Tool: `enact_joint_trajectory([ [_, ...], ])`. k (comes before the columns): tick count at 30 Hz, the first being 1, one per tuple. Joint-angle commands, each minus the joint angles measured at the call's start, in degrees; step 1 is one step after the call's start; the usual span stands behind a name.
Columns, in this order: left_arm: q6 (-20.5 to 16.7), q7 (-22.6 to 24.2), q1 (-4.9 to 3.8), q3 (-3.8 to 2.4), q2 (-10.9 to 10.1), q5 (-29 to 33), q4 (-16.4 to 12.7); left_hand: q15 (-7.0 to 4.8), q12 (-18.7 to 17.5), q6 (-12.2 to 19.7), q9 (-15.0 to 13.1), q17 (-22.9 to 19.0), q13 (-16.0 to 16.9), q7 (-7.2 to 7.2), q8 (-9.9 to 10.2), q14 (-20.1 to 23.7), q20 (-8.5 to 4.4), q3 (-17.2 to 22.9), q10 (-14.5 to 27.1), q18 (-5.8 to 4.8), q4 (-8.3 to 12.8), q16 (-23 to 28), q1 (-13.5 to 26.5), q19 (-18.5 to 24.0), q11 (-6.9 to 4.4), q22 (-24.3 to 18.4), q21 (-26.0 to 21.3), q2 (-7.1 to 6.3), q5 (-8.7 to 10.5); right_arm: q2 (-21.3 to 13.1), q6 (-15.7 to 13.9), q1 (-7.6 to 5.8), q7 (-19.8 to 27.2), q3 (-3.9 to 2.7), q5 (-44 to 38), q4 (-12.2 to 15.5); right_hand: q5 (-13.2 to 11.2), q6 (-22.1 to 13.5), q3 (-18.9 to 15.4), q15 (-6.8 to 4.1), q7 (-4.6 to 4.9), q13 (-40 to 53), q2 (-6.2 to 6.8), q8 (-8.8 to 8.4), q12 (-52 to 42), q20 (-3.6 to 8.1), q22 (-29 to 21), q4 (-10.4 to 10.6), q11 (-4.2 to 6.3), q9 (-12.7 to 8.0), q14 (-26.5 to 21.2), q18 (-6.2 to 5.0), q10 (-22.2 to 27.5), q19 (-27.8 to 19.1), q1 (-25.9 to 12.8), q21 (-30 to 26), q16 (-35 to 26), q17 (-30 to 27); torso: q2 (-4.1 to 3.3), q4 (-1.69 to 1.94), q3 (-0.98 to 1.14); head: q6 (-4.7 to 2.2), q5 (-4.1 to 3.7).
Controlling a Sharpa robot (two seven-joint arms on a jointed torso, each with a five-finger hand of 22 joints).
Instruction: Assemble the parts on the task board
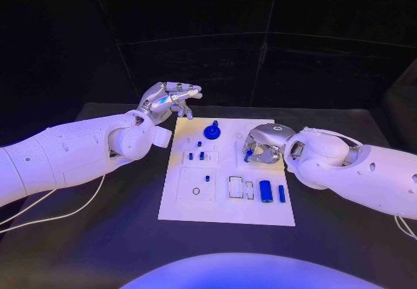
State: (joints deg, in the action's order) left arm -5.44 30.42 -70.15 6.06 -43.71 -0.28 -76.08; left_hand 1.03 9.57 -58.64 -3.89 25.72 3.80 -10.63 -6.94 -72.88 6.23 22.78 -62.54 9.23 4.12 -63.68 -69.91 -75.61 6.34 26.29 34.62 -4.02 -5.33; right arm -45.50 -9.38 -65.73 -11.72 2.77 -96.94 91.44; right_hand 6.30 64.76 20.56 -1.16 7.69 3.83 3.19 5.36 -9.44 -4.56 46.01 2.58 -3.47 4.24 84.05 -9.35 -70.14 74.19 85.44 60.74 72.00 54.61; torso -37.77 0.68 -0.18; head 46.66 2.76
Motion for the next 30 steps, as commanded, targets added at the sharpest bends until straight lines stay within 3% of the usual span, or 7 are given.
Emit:
enact_joint_trajectory([
  [1, 0.7, 0.5, -0.02, -0.02, 0.1, 0.2, 0.1, -0.03, 0.3, 0.4, 0.0, -0.1, 0.1, 0.20, -0.2, 0.2, 0.16, -0.3, 0.4, 1.14, 0.1, 0.3, 0.0, 0.3, -0.02, -0.1, -0.3, 0.48, -0.19, -1.0, -6.0, -0.18, 1.5, -0.11, 0.7, 1.7, -0.2, 0.5, 1.5, -0.25, 0.06, 0.2, -0.25, 0.00, 0.6, -0.04, 0.4, -0.4, 0.01, 0.1, 1.1, 1.14, -0.8, 0.4, 0.6, 0.6, 0.4, 0.1, 0.05, -0.02, 0.07, 0.06, 0.13],
  [5, 0.7, 0.4, 0.01, 0.01, 0.1, 0.2, 0.2, -0.03, 0.3, 0.4, 0.0, -0.1, 0.1, 0.20, -0.2, 0.2, 0.16, -0.3, 0.4, 1.14, 0.1, 0.3, 0.0, 0.3, -0.02, -0.1, -0.3, 0.48, -0.19, -2.4, -6.5, -0.22, 1.7, -0.15, 2.9, 4.7, -0.3, 0.6, 2.6, -0.23, 0.13, 0.2, 0.33, -0.16, 1.0, -0.05, 0.5, -0.8, 0.00, 0.1, 1.0, 1.14, -1.1, 0.3, 0.1, 0.8, 0.5, 0.0, 0.06, 0.05, -0.10, 0.04, 0.14],
  [10, 0.7, 0.4, 0.05, 0.02, 0.2, 0.2, 0.4, -0.03, 0.3, 0.4, 0.0, -0.1, 0.1, 0.20, -0.2, 0.3, 0.16, -0.3, 0.5, 1.15, 0.1, 0.3, -0.1, 0.4, -0.02, -0.1, -0.4, 0.52, -0.21, -2.4, -7.0, -0.23, 2.3, -0.16, 4.3, 7.8, -0.3, 0.6, 3.6, -0.20, 0.18, 0.2, 0.80, -0.35, 1.4, -0.08, 0.6, -1.2, -0.06, 0.0, 1.0, 1.15, -1.1, 0.2, -0.2, 0.9, 0.6, 0.1, -0.02, 0.01, 0.04, 0.05, 0.35],
  [13, 0.7, 0.4, 0.07, 0.03, 0.3, 0.2, 0.4, -0.03, 0.3, 0.4, 0.0, -0.1, 0.1, 0.20, -0.2, 0.3, 0.16, -0.3, 0.5, 1.15, 0.1, 0.3, -0.1, 0.4, -0.02, -0.1, -0.4, 0.52, -0.21, -1.0, -7.2, -0.21, 3.2, -0.15, 4.6, 8.6, -0.2, 0.6, 4.1, -0.17, 0.22, 0.2, 1.00, -0.44, 1.5, -0.10, 0.7, -1.5, -0.08, 0.0, 1.0, 1.14, -1.2, 0.2, -0.3, 1.0, 0.6, 0.0, 0.00, -0.02, -0.02, 0.19, 0.27],
  [16, 0.8, 0.4, 0.09, 0.04, 0.3, 0.2, 0.4, -0.03, 0.3, 0.4, 0.0, -0.1, 0.1, 0.20, -0.2, 0.3, 0.16, -0.3, 0.5, 1.15, 0.1, 0.3, -0.1, 0.4, -0.02, -0.1, -0.4, 0.52, -0.21, 1.1, -7.0, -0.16, 4.3, -0.12, 4.7, 8.5, -0.1, 0.6, 4.5, -0.15, 0.27, 0.2, 1.18, -0.52, 1.7, -0.11, 0.7, -1.7, -0.11, 0.0, 1.0, 1.14, -1.2, 0.1, -0.4, 1.1, 0.7, 0.1, 0.05, 0.03, -0.16, 0.16, 0.38],
  [22, 0.8, 0.4, 0.09, 0.04, 0.6, 0.2, 0.3, -0.03, 0.3, 0.4, 0.0, -0.1, 0.1, 0.20, -0.2, 0.3, 0.16, -0.3, 0.5, 1.15, 0.1, 0.3, -0.1, 0.4, -0.02, -0.1, -0.4, 0.52, -0.21, 5.3, -5.5, 0.95, 5.6, -0.08, 4.7, 7.6, 0.0, 0.5, 4.8, -0.10, 0.34, 0.2, 1.47, -0.63, 1.9, -0.15, 0.7, -1.9, -0.19, 0.0, 0.9, 1.13, -1.2, 0.1, -0.7, 1.1, 0.6, -0.1, 0.08, 0.26, -0.19, 0.33, 0.61],
  [30, 0.8, 0.4, 0.07, 0.04, 0.8, 0.2, 0.2, -0.03, 0.3, 0.4, 0.0, -0.1, 0.1, 0.20, -0.2, 0.3, 0.16, -0.3, 0.5, 1.15, 0.1, 0.3, -0.1, 0.4, -0.02, -0.1, -0.4, 0.52, -0.21, 8.9, -2.4, 3.28, 6.1, -0.02, 3.4, 5.2, 0.2, 0.4, 5.1, -0.02, 0.42, 0.2, 1.73, -0.81, 2.2, -0.21, 0.7, -2.0, -0.29, -0.1, 0.9, 1.13, -1.0, -0.1, -1.2, 1.1, 0.6, -0.2, 0.00, 0.08, -0.14, 0.64, 1.43],
])
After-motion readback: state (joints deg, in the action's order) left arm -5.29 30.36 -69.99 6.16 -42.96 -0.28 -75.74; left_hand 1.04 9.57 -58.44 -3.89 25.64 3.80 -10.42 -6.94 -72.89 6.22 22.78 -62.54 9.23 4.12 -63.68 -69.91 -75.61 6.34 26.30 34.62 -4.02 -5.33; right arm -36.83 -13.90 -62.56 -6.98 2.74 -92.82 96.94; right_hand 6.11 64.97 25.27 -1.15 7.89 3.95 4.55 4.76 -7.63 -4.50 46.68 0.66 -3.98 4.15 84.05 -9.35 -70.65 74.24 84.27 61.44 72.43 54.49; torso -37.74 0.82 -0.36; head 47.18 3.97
